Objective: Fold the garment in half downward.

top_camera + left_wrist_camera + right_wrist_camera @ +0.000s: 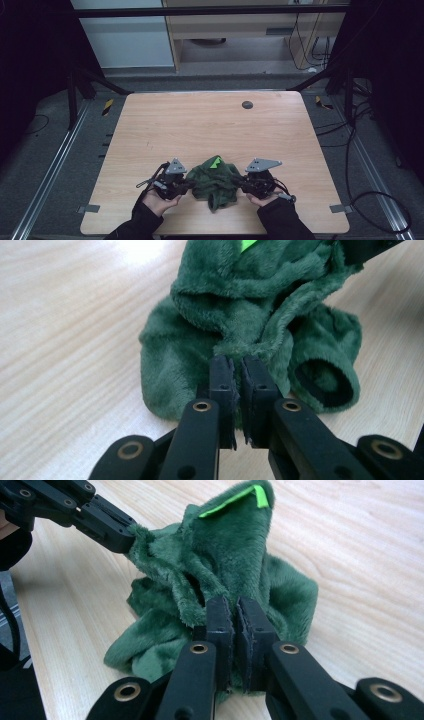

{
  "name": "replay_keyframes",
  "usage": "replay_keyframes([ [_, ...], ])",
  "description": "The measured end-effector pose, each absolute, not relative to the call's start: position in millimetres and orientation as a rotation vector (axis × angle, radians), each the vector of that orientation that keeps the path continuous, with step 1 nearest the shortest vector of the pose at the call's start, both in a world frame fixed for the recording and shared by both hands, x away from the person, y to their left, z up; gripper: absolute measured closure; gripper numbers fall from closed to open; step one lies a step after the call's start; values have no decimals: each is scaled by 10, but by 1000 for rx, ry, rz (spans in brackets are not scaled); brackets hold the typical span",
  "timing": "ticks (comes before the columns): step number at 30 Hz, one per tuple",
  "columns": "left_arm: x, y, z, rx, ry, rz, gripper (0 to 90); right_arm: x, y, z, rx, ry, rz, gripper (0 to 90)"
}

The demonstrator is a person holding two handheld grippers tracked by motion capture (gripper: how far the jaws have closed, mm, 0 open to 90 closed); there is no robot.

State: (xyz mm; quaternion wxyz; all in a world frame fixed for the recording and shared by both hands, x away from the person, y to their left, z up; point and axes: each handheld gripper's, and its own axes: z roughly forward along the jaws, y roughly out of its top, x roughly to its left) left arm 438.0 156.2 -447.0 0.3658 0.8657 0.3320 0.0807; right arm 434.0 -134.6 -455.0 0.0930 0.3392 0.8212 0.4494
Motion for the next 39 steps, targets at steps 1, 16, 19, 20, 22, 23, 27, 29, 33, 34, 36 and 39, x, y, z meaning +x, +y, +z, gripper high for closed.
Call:
replay_keyframes([
  [1,4372,1561,-4483,2230,854,210,848,4331,-1347,-4563,1009,2442,1333,848],
  [16,4280,1538,-4580,2265,855,173,847,4232,-1364,-4689,1058,2479,1299,842],
  [19,4265,1541,-4597,2277,853,166,847,4225,-1365,-4705,1060,2483,1297,842],
  [20,4257,1540,-4605,2280,853,167,847,4222,-1367,-4713,1061,2487,1294,841],
  [22,4249,1543,-4615,2285,854,168,846,4212,-1372,-4735,1076,2495,1289,840],
  [23,4242,1539,-4627,2292,856,174,846,4212,-1375,-4741,1071,2499,1286,839],
  [27,4239,1520,-4657,2305,853,174,845,4206,-1370,-4767,1081,2511,1269,835],
  [29,4238,1514,-4663,2303,853,177,843,4207,-1361,-4781,1084,2515,1262,832],
  [33,4236,1517,-4658,2296,851,183,829,4215,-1361,-4777,1078,2516,1262,833],
  [34,4236,1518,-4654,2293,855,185,820,4217,-1362,-4770,1075,2513,1266,831],
  [36,4235,1533,-4613,2276,865,191,789,4210,-1370,-4739,1074,2507,1281,820],
  [39,4236,1570,-4546,2260,869,203,767,4208,-1394,-4700,1083,2493,1300,809],
])
